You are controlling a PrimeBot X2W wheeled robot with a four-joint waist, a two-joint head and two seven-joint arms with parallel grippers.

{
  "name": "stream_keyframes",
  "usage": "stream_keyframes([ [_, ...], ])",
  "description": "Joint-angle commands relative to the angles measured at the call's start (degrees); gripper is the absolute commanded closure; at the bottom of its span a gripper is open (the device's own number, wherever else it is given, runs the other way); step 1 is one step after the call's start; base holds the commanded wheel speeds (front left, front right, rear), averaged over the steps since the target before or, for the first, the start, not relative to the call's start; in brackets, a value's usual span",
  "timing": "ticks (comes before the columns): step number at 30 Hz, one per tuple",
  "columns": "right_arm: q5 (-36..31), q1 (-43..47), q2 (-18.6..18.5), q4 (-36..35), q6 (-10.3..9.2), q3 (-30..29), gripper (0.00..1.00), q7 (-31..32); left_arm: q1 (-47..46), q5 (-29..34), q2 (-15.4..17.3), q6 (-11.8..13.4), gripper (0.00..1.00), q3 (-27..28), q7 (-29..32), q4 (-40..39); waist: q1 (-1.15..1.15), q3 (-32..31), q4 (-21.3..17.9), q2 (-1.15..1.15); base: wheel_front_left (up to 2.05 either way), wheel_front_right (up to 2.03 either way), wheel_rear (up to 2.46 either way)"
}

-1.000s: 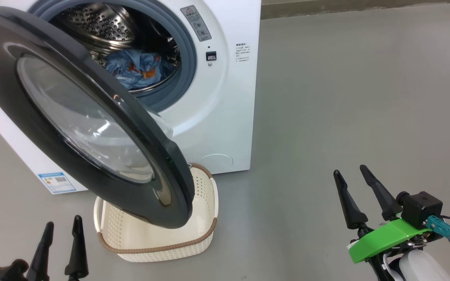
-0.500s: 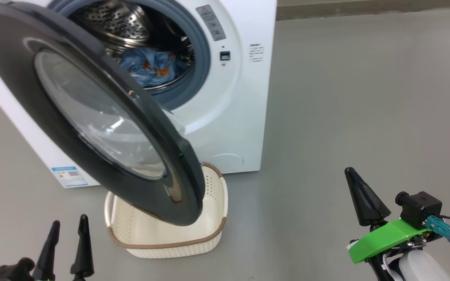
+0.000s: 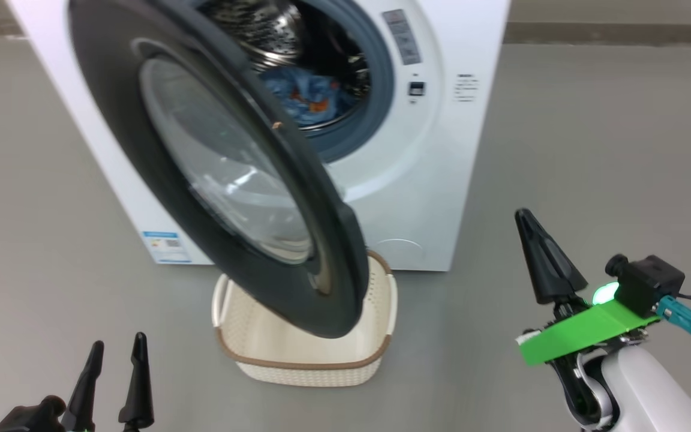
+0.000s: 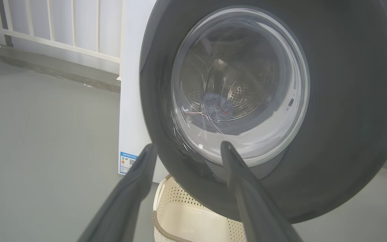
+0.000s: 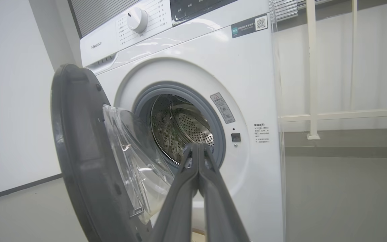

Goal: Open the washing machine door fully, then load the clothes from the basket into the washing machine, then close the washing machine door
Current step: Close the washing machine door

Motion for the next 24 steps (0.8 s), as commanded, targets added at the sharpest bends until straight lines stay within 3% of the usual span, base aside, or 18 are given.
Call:
stream_keyframes([
  [1, 0.8, -2.1, 0.4, -2.0, 0.25, 1.3, 1.00, -0.4, -2.4, 0.0, 0.9, 0.3, 0.00, 1.7, -0.3, -0.9, 0.00, -0.5, 2.7, 0.00, 0.00, 0.00, 0.00],
  [8, 3.7, -3.2, 2.2, -8.2, 0.25, 3.2, 1.00, -0.4, -2.1, -0.3, 1.0, 0.5, 0.00, 1.5, -0.2, -0.8, 0.00, -0.9, 7.0, 0.00, 0.00, 0.00, 0.00],
  [16, 5.2, -3.7, 2.6, -14.1, 0.25, 8.9, 1.00, -0.4, -2.0, -0.7, 1.2, 0.8, 0.00, 1.4, -0.3, -0.8, 0.00, -1.2, 9.1, 0.00, 0.00, 0.00, 0.00],
  [24, 5.8, -4.7, 2.3, -14.3, 0.25, 15.9, 1.00, -0.4, -2.1, -1.0, 0.9, 0.8, 0.00, 1.0, -0.4, -0.4, 0.00, -1.5, 10.4, 0.00, 0.00, 0.00, 0.00],
])
